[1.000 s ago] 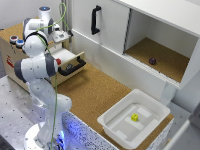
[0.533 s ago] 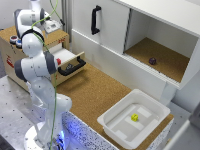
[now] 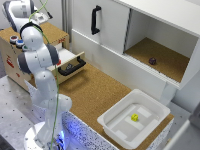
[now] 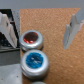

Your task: Turn on the red led light

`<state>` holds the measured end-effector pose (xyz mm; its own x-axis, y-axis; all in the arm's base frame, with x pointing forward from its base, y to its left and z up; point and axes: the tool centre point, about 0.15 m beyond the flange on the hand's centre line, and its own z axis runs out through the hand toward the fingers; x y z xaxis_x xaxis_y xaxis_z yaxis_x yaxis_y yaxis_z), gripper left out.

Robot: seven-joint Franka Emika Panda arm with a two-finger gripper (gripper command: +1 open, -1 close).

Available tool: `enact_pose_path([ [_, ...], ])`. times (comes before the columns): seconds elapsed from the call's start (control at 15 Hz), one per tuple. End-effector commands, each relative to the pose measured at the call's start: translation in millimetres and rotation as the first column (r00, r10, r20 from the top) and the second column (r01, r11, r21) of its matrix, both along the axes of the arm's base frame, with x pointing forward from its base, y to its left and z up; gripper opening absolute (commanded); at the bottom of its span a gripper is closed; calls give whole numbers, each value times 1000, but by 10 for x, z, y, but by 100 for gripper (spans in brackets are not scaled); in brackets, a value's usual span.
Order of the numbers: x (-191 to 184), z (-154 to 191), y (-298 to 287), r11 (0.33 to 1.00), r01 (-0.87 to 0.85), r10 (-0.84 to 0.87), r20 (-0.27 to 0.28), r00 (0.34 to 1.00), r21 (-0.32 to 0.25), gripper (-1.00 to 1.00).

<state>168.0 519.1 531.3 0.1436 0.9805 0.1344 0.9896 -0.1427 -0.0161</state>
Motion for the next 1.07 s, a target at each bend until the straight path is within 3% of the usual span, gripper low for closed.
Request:
enact_pose_path([
  [0.0,-272,198,628,972,100,-103,-2,995,-213,100],
  [0.27,-299,108,821,968,120,-111,55,992,-220,100],
  [0.33,-273,106,855,969,130,-115,84,990,-210,-100],
  [0.53,-178,51,939,974,121,-99,118,988,-192,-100],
  [1.0,-142,-123,1136,976,13,3,75,997,-216,-100],
])
